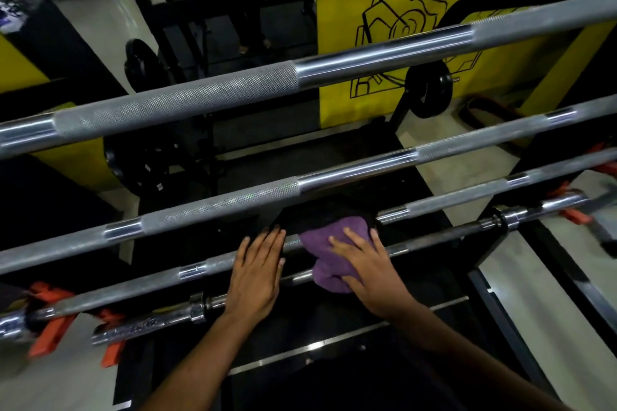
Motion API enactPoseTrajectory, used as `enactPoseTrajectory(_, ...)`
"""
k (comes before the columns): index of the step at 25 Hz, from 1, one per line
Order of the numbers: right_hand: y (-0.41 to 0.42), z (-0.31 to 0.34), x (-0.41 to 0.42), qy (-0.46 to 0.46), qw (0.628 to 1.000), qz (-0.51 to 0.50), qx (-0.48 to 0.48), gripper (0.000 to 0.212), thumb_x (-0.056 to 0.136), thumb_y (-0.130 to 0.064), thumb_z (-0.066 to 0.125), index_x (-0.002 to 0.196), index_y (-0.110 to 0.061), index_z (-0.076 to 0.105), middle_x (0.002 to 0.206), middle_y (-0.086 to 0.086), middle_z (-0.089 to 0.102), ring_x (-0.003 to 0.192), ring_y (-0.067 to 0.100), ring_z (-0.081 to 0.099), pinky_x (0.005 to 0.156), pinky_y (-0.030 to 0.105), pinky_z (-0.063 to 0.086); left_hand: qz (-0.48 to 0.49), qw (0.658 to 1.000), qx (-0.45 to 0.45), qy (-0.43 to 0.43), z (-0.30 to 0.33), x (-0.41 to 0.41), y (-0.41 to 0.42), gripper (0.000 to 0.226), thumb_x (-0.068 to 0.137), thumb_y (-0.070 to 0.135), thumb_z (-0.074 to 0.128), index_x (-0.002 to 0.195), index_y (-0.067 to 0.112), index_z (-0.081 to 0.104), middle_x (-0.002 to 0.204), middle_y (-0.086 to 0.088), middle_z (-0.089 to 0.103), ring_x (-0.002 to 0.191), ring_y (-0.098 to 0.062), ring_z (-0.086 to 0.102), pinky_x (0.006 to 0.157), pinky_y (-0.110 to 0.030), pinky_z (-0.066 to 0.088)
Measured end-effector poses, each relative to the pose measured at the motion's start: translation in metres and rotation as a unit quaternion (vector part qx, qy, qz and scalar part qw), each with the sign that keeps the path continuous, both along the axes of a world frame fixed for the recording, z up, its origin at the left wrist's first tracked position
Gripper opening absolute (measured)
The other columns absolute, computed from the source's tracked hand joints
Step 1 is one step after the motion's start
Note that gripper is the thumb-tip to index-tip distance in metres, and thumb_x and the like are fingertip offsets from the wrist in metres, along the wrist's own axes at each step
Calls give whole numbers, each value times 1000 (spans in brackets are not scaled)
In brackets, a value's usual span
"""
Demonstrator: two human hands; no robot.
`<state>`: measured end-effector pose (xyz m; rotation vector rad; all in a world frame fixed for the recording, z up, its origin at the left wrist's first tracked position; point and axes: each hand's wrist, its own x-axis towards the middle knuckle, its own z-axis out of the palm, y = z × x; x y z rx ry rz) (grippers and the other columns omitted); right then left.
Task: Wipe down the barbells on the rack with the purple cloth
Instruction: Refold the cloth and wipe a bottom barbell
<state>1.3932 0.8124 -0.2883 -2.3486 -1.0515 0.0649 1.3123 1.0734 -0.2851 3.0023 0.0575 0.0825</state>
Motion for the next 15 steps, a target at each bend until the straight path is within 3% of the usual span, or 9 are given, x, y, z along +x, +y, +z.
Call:
enactPoseTrajectory(2, -28, -8, -13, 105, 994, -27, 28, 50, 95, -32, 57, 143, -33, 44, 148, -24, 44, 145, 4, 32, 123, 43, 14, 11, 1000, -8, 6, 5, -1, -2, 53, 105, 33, 30, 157, 22, 27, 161, 5, 31, 149, -11, 24, 123, -43, 15)
enactPoseTrajectory(3, -42, -14, -20, 216, 969, -89, 76, 47, 94, -35, 65, 138, -35, 48, 142, -27, 49, 136, 0, 42, 122, 42, 22, 13, 1000, -7, 9, 6, -2, -3, 53, 106, 34, 28, 157, 22, 25, 162, 6, 29, 149, -10, 23, 123, -42, 14)
enactPoseTrajectory(4, -54, -13, -26, 361, 902, -165, 169, 54, 83, -42, 78, 132, -30, 57, 133, -23, 61, 125, 0, 55, 118, 43, 31, 12, 1000, -4, 11, 8, -2, -3, 53, 106, 35, 27, 158, 23, 23, 162, 7, 27, 150, -10, 21, 124, -42, 13)
enactPoseTrajectory(6, -81, -20, -31, 595, 627, -296, 405, 97, 47, -49, 96, 129, -9, 64, 113, 5, 74, 103, 20, 70, 105, 48, 46, 7, 1000, 2, 23, 9, 0, -3, 55, 106, 40, 28, 158, 23, 22, 163, 7, 25, 150, -10, 20, 124, -42, 11)
enactPoseTrajectory(7, -90, -23, -32, 622, 523, -340, 473, 107, 36, -45, 97, 130, -6, 63, 109, 14, 74, 96, 26, 71, 95, 47, 53, 3, 1000, 3, 26, 9, 0, -2, 56, 105, 42, 29, 158, 22, 22, 163, 7, 25, 150, -11, 21, 124, -42, 12)
enactPoseTrajectory(8, -95, -22, -31, 619, 478, -363, 506, 105, 37, -42, 94, 131, -7, 62, 108, 17, 73, 90, 27, 73, 83, 45, 59, -2, 1000, 7, 29, 9, 0, -1, 58, 105, 44, 30, 158, 22, 23, 162, 6, 26, 149, -12, 22, 123, -41, 12)
enactPoseTrajectory(10, -90, 4, -28, 594, 450, -396, 537, 68, 59, -40, 77, 120, -11, 67, 103, 14, 75, 76, 23, 74, 74, 39, 56, -18, 999, 19, 35, 9, 1, 4, 60, 104, 48, 29, 158, 22, 22, 162, 6, 28, 148, -13, 26, 121, -37, 16)
enactPoseTrajectory(12, -76, 19, -22, 562, 429, -420, 569, 24, 87, -31, 56, 95, -13, 70, 74, 6, 75, 59, 17, 71, 71, 36, 46, -54, 998, 14, 34, 10, 3, 15, 62, 103, 51, 27, 158, 22, 22, 160, 5, 32, 144, -14, 33, 116, -31, 19)
enactPoseTrajectory(15, -43, 25, -15, 486, 402, -456, 628, 40, 95, -20, 47, 65, -14, 73, 54, -1, 65, 50, 13, 65, 62, 30, 49, -159, 986, 0, 53, 17, 12, 42, 65, 103, 54, 26, 160, 24, 14, 162, 7, 27, 143, -11, 33, 116, -24, 22)
